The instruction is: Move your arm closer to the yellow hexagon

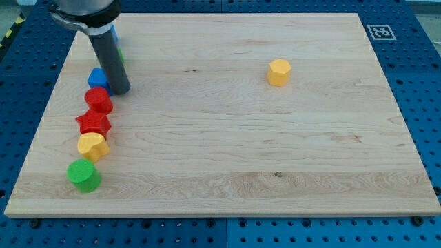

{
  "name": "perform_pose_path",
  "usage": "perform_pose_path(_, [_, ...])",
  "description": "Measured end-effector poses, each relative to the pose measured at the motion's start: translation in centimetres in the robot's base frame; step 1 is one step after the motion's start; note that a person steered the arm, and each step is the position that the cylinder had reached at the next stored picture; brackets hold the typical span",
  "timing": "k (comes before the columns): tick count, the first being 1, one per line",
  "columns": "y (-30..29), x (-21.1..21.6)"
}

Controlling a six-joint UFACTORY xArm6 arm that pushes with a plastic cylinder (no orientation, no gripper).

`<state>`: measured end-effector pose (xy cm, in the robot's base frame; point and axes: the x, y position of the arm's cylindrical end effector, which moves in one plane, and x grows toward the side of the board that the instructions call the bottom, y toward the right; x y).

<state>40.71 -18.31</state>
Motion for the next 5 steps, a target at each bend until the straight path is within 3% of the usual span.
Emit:
perform_pose_path(3, [1.9, 1.0])
perform_pose_path(5, [14.3, 4.0])
